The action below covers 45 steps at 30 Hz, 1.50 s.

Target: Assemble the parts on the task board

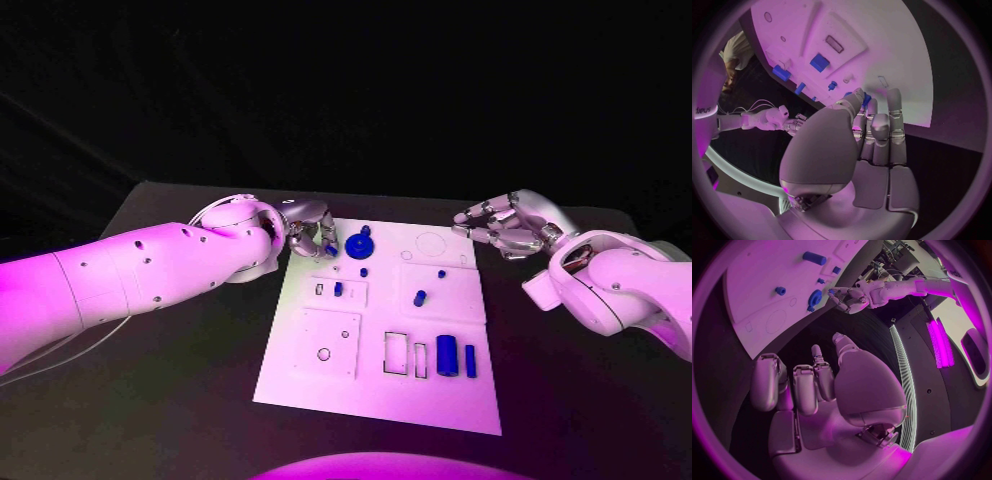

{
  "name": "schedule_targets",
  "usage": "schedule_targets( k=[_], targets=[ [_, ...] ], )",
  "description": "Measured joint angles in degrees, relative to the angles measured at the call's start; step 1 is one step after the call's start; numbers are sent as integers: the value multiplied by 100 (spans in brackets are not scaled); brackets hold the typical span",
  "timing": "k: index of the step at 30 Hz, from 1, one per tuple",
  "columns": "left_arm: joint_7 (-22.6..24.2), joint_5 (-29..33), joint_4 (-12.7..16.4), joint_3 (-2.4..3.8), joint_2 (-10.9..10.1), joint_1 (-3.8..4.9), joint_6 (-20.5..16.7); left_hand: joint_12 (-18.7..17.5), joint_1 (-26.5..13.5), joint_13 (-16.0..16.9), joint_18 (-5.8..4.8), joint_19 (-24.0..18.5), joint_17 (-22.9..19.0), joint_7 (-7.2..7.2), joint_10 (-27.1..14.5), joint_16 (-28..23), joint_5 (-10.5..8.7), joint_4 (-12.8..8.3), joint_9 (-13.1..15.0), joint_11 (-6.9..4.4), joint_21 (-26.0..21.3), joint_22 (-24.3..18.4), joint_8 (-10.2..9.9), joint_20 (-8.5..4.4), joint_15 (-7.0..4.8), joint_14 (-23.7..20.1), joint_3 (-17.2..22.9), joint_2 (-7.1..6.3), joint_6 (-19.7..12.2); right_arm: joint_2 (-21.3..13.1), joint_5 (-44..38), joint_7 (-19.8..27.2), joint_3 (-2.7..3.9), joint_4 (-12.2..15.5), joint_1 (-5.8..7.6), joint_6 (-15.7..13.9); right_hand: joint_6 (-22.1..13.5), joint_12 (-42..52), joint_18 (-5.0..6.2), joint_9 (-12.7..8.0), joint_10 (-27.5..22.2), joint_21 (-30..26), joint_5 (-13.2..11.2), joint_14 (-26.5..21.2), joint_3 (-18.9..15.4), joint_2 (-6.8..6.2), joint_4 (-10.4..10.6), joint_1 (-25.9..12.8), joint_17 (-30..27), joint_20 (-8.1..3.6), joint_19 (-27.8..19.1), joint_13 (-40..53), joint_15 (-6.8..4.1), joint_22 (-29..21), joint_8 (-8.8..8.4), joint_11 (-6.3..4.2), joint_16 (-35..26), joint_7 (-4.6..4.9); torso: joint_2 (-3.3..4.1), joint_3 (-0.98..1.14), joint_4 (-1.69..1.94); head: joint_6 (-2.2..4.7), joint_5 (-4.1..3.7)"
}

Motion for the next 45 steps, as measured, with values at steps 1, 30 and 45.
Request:
schedule_targets(
  k=[1,30,45],
  targets=[
    [7,199,10,1,-32,0,-20,24,-1,14,0,-20,0,0,-21,1,0,7,0,21,27,12,0,-20,22,-22,10,-1,0,1,0,0,0,-2,-3,0,0,0,0,0,0,0,0,0,0,0,0,0,0,0,0,0,0,0,0,0,0,0,0,0,-1,0,1],
    [3,3248,346,0,-686,-204,-414,2504,-282,1359,0,-172,925,-24,-832,846,-17,-170,91,-111,451,484,32,-72,-92,407,489,-176,-21,3,-1,-2,0,-13,-19,1,0,0,0,3,0,0,0,0,0,0,0,0,4,0,0,0,0,3,0,0,0,0,0,9,-8,21,63],
    [59,3441,346,-2,-719,-217,-547,1696,-303,885,0,-38,1030,17,-519,890,-23,-223,165,-92,641,689,-89,-143,-104,615,903,-307,63,7,-1,-4,0,-16,-21,1,0,0,0,3,0,0,0,0,0,0,0,0,3,0,0,0,0,2,0,0,0,0,1,7,-6,24,67]
  ],
)
